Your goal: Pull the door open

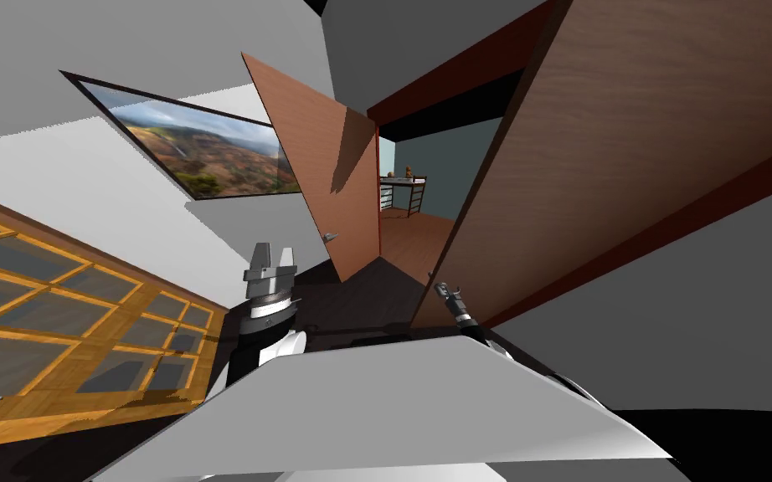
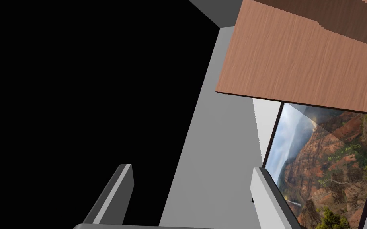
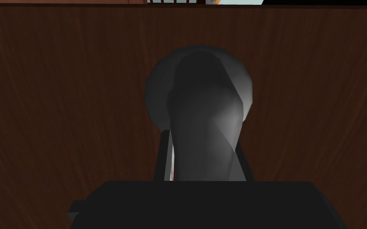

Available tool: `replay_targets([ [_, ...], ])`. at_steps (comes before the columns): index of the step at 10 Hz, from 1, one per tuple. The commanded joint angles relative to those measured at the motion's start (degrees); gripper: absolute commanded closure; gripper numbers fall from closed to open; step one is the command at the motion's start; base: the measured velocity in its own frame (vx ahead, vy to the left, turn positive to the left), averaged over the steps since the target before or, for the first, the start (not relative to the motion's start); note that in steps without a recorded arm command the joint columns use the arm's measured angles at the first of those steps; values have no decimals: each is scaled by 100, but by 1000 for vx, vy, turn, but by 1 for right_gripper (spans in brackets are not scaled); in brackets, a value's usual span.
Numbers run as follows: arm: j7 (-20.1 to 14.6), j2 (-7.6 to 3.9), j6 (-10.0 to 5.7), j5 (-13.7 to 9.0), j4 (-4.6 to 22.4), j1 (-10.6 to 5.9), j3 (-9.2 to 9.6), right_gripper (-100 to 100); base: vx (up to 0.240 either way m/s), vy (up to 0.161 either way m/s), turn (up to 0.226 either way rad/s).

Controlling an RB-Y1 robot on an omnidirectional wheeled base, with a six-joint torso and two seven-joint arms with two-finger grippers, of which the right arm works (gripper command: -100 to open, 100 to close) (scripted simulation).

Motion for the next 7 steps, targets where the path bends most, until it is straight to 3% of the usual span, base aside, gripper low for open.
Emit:
replay_targets([
  [1,7,55,139,70,-208,82,-34,100,-159,-49,34],
  [2,20,122,244,180,-228,15,-156,100,-151,-49,115],
  [7,47,265,467,413,-273,-126,-414,100,-145,-56,102],
])
